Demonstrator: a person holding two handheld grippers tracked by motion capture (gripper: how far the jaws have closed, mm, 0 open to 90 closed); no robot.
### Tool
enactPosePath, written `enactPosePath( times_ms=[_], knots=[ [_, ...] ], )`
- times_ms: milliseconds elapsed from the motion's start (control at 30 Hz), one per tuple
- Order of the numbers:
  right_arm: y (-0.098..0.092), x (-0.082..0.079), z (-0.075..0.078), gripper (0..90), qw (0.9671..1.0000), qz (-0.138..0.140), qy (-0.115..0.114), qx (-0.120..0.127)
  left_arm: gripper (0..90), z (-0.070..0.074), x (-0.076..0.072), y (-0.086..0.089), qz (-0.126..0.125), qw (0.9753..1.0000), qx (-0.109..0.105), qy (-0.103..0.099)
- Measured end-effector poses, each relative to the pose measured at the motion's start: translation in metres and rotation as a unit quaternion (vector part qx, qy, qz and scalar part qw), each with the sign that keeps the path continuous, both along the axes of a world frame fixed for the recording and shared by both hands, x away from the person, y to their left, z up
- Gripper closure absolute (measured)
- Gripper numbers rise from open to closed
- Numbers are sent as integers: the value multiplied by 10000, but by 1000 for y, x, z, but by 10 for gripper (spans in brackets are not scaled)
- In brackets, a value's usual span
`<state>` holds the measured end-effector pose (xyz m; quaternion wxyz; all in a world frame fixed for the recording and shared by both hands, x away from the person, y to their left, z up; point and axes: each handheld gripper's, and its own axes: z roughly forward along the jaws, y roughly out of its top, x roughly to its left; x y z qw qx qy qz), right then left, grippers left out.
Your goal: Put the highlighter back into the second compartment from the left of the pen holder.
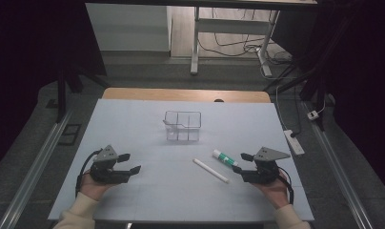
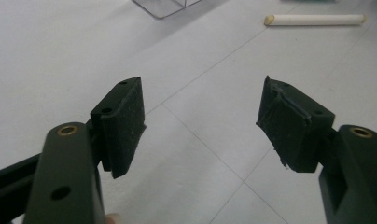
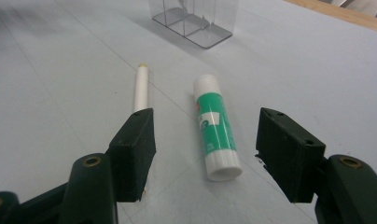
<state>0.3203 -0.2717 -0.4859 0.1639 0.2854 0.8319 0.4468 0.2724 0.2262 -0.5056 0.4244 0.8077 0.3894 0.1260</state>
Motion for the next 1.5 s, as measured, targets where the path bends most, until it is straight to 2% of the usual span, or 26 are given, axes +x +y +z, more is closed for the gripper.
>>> enactPosePath(
  times_ms=[267,633,1000,1200,1300,1367,1500],
  knots=[
    [10,4,0,368,9999,124,57,-91,312,-2,2,-2,-29,9999,83,49],
    [22,3,6,363,9992,280,94,-281,311,-3,2,-3,-66,9999,88,62],
    [35,10,5,361,9977,485,299,-370,309,-3,2,-4,-77,9999,101,81],
    [55,17,16,363,9970,613,313,-350,307,-4,2,-5,-79,9999,122,94],
    [64,20,18,363,9962,609,310,-547,307,-5,2,-4,-87,9998,107,117],
    [70,23,18,363,9960,597,408,-535,306,-5,2,-4,-78,9998,107,147],
    [80,28,19,362,9943,669,507,-658,305,-4,2,-4,-84,9999,95,116]
  ],
)
